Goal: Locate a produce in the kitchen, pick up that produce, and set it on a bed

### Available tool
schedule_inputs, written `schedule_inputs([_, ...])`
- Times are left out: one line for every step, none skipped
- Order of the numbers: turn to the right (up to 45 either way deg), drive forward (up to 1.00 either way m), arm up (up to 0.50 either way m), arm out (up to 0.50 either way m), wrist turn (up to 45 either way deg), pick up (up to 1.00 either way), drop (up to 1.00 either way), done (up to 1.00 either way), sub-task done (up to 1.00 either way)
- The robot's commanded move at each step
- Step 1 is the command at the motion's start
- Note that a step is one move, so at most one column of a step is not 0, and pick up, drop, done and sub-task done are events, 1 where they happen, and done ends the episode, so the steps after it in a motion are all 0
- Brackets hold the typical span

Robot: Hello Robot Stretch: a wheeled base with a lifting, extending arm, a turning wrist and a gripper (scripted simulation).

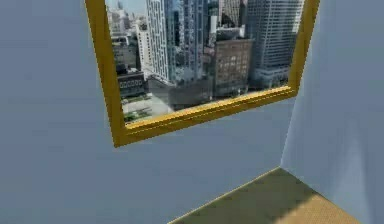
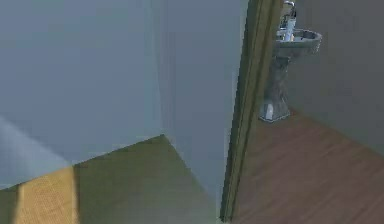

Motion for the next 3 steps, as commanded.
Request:
schedule_inputs([45.0,0.0,0.0,0.0,0.0,0.0,0.0,0.0,0.0])
schedule_inputs([12.0,0.0,0.0,0.0,0.0,0.0,0.0,0.0,0.0])
schedule_inputs([0.0,0.05,0.0,0.0,0.0,0.0,0.0,0.0,0.0])
